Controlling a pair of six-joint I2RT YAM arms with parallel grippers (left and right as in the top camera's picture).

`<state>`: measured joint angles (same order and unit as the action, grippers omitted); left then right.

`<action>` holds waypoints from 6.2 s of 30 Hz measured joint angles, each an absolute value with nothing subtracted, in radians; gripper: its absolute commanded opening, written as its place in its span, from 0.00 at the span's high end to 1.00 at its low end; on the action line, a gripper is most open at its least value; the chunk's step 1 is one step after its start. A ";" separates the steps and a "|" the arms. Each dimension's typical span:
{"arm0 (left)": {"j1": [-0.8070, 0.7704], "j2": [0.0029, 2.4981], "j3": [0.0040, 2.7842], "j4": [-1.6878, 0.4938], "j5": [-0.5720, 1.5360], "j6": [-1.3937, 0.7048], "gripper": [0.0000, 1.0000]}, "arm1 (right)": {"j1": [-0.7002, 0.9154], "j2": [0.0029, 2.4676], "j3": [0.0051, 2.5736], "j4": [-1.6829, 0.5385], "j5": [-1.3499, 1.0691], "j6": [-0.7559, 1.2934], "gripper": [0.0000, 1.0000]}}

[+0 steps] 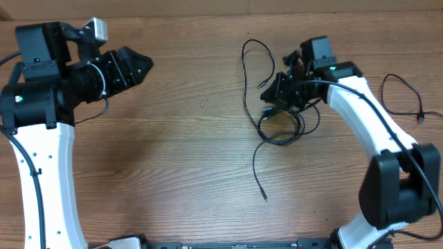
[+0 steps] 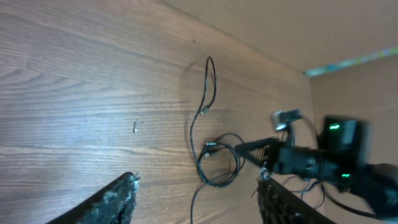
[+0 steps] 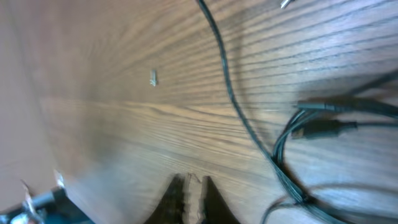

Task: Untangle cables

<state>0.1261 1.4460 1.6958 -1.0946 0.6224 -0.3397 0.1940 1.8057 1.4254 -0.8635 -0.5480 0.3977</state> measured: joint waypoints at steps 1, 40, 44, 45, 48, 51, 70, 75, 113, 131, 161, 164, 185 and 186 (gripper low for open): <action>0.109 1.446 1.695 -1.095 0.619 -0.339 0.24 | 0.194 1.791 1.437 -0.896 -0.528 0.397 0.46; -0.738 2.091 1.589 -0.621 0.137 0.469 0.36 | -0.183 1.633 1.447 -1.250 -0.130 0.522 0.19; -0.738 2.105 1.589 -0.590 0.141 0.479 0.38 | -0.183 1.633 1.447 -1.250 -0.130 0.522 0.19; -0.738 2.108 1.589 -0.590 0.146 0.479 0.38 | -0.183 1.633 1.447 -1.250 -0.130 0.522 0.19; -0.738 2.115 1.589 -0.590 0.165 0.479 0.38 | -0.183 1.633 1.447 -1.250 -0.130 0.522 0.19; -0.738 2.115 1.589 -0.589 0.184 0.480 0.40 | -0.183 1.633 1.447 -1.250 -0.130 0.522 0.19; -0.759 2.155 1.589 -0.570 0.244 0.482 0.49 | -0.183 1.633 1.447 -1.250 -0.130 0.523 0.19; -0.766 2.186 1.588 -0.555 0.243 0.482 0.52 | -0.183 1.633 1.447 -1.250 -0.130 0.522 0.19; -0.716 2.002 1.612 -0.696 0.059 0.107 0.96 | -0.183 1.633 1.444 -1.293 -0.252 0.520 0.15; -0.699 1.811 1.646 -0.756 0.048 0.032 0.96 | -0.049 1.633 1.128 -0.837 -0.420 0.437 0.16; -0.685 1.748 1.646 -0.921 -0.200 0.010 0.96 | -0.167 1.485 1.172 -0.718 -0.495 0.274 0.96; -0.657 1.698 1.647 -0.921 -0.282 -0.002 0.96 | -0.253 1.478 1.178 -0.766 -0.430 0.269 0.96; -0.019 1.265 1.755 -0.842 -0.401 -0.112 0.96 | -0.313 1.485 1.178 -0.901 -0.149 0.363 0.96; 0.017 1.265 1.755 -0.843 -0.401 -0.118 0.96 | -0.313 1.485 1.178 -0.905 -0.131 0.373 0.96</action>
<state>0.0174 1.2652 1.7550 -0.8429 -0.4007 -0.1181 -0.3126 1.4849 1.1778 -0.9047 -0.1314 0.3729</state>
